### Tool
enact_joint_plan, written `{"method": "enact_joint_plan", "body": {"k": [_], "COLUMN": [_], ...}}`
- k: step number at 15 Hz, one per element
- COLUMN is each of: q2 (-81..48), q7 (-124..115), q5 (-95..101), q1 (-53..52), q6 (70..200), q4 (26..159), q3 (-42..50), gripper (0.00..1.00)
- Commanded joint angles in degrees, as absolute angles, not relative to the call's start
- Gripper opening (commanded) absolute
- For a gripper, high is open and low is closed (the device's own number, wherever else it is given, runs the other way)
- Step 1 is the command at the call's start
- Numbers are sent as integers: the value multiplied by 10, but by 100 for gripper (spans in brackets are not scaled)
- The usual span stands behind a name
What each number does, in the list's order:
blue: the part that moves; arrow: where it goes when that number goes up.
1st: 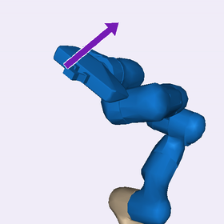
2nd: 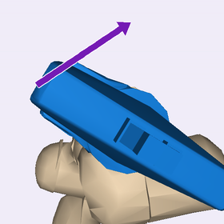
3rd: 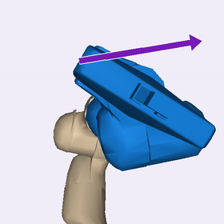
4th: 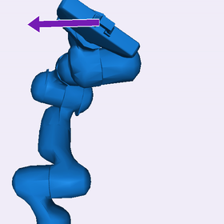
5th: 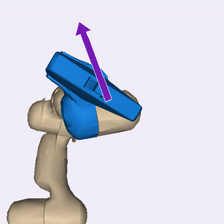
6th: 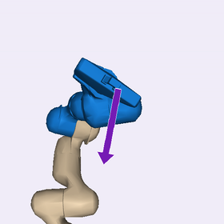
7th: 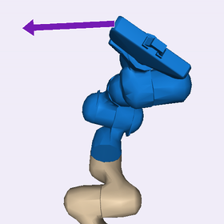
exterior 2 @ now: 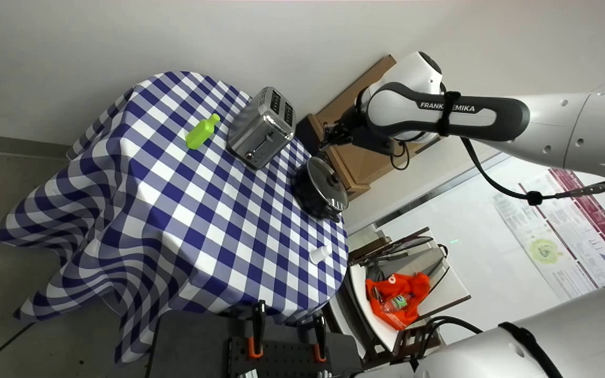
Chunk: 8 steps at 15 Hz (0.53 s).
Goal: Push down the toaster lever on the toaster
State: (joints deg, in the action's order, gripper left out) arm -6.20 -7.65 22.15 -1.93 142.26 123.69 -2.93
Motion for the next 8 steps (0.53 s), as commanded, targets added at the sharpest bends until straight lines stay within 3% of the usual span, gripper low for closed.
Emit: {"method": "enact_joint_plan", "body": {"k": [1, 8], "q2": [-128, -181], "q7": [-131, -146], "q5": [247, 256], "q1": [-39, -91], "q6": [1484, 1542], "q4": [1187, 1165], "q3": [-18, 0], "gripper": [0, 0]}}
